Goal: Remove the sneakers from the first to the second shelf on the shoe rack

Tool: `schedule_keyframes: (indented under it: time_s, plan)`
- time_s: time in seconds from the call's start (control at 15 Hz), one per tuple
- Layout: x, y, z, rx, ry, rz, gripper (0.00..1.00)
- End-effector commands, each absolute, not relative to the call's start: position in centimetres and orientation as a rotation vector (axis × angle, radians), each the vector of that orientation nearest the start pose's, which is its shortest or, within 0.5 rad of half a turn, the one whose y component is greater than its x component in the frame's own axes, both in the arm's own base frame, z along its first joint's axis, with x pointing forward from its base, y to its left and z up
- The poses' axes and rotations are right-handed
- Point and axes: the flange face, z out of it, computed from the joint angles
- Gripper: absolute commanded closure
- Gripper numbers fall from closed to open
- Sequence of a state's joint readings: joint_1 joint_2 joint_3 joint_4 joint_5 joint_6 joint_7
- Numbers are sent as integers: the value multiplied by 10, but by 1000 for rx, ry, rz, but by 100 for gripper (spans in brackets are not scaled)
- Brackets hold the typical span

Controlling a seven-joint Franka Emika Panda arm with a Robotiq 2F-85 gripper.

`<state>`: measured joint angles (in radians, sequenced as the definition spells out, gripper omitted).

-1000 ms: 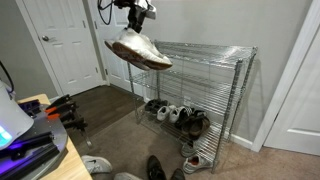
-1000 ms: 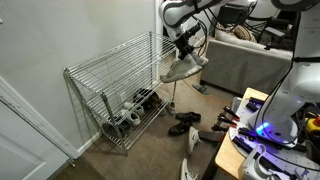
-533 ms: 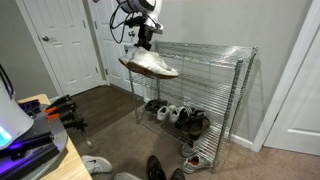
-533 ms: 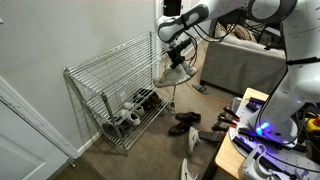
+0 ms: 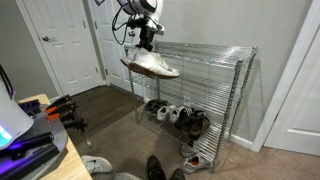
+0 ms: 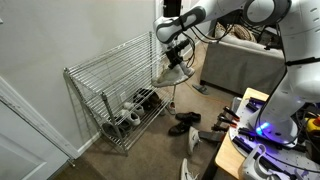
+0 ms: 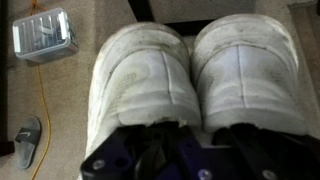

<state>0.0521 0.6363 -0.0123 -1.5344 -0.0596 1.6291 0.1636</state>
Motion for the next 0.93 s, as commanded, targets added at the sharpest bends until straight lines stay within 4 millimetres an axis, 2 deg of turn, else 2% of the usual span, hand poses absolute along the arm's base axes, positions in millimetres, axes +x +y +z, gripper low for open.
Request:
schedule_keyframes:
  time_s: [0.0, 0.33, 0.6, 0.67, 0.87]
  plan:
    - [638, 18, 248, -3133, 167, 844, 94]
    - [639, 14, 189, -3098, 130, 883, 94]
    - [635, 11, 151, -3088, 88, 886, 95]
    - [635, 10, 144, -3091, 78, 859, 95]
    - [638, 8, 136, -3118, 45, 632, 95]
